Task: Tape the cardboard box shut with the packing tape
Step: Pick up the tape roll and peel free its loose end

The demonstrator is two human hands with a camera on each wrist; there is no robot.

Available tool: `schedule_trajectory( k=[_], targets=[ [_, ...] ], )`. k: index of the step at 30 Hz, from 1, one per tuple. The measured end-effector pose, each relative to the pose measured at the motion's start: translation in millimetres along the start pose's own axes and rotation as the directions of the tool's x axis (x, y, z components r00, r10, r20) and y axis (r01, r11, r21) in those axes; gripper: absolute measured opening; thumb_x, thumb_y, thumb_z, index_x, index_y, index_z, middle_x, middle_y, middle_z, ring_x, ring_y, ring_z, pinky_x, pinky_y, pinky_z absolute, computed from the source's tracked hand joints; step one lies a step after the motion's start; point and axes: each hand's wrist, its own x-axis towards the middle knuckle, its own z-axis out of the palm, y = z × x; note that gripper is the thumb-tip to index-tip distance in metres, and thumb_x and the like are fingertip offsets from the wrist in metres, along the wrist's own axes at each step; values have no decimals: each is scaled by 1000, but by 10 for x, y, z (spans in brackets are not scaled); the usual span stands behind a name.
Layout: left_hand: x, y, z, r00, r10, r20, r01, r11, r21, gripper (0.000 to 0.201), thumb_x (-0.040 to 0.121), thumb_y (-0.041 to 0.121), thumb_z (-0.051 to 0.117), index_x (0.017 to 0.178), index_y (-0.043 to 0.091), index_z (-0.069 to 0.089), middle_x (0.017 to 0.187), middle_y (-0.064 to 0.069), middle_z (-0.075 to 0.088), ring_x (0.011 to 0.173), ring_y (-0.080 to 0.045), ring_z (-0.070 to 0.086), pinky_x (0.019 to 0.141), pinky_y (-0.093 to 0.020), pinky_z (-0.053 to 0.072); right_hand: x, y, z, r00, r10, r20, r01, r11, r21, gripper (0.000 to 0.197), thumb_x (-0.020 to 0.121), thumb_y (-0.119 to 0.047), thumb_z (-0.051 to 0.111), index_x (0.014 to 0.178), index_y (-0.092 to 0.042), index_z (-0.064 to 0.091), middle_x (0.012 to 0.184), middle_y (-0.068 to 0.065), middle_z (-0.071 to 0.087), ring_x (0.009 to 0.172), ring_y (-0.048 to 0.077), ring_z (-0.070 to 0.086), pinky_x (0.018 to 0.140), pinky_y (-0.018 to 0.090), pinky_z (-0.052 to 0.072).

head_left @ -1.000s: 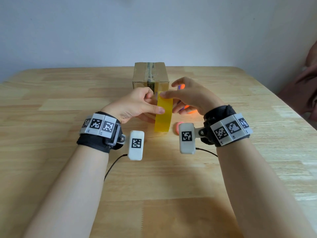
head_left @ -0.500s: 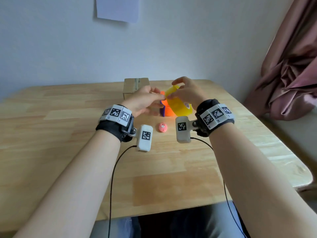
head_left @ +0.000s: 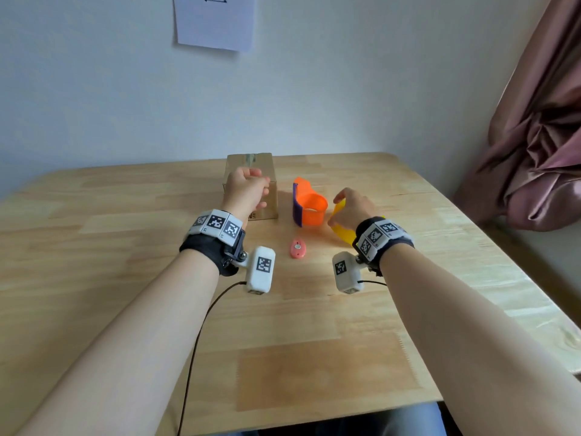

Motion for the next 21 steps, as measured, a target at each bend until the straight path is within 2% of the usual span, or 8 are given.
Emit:
schedule_trajectory(
  k=[3,5,8,10,12,14,17,21],
  targets=[
    [134,-76,-79,998,-26,-53,26,1000,4,16,94,7,59,101,21,56,107,-8,73,84,-15,67,56,-25,47,99,-17,43,999,-7,44,10,999,-49,50,74,-32,83,120,-32,62,114,2,68,108,29,65,99,47,52],
    [210,-120,-140,994,-41,-99,43,999,24,18,93,7,58,108,16,59,98,-3,68,81,-15,64,55,-24,43,145,-75,29,998,-7,63,11,998,-64,38,80,-31,77,116,-29,68,112,5,71,104,30,68,95,44,55],
    [329,-174,-269,982,-41,-186,50,998,46,33,89,5,56,121,9,60,99,-3,62,87,-20,59,63,-25,43,226,-301,-29,993,-69,-95,71,997,14,22,88,-22,63,107,-24,73,107,5,73,97,29,69,90,40,57],
    [423,-223,-352,967,-63,-247,74,997,37,36,88,8,56,123,12,56,118,-9,60,101,-23,58,73,-27,45,274,-521,-26,973,-157,-170,191,958,213,14,93,-19,62,102,-20,72,98,2,69,90,23,66,81,34,54],
    [489,-260,-417,958,-115,-264,129,991,37,37,87,13,57,122,20,50,137,-11,48,119,-29,51,89,-38,46,281,-756,11,959,-233,-160,279,867,413,9,95,-22,63,101,-21,69,92,-1,65,84,20,63,73,33,53],
    [548,-302,-462,968,-146,-206,155,987,30,46,90,16,60,133,20,45,144,-10,42,124,-28,47,95,-42,44,256,-957,84,959,-280,-51,262,801,539,17,98,-28,63,112,-19,66,97,2,66,81,20,67,68,34,59],
    [610,-374,-508,977,-191,-93,191,982,-6,59,96,23,62,150,17,39,146,-6,47,124,-23,47,106,-45,45,242,-1122,258,953,-267,144,134,797,589,43,102,-41,57,135,-15,56,113,5,64,92,25,73,78,39,65],
    [602,-425,-561,967,-254,6,254,967,-31,58,95,38,63,148,21,47,144,-8,57,129,-29,55,102,-56,50,243,-1157,410,968,-202,149,79,810,581,49,100,-49,56,138,-17,55,116,5,67,92,25,75,79,44,65]
  ],
)
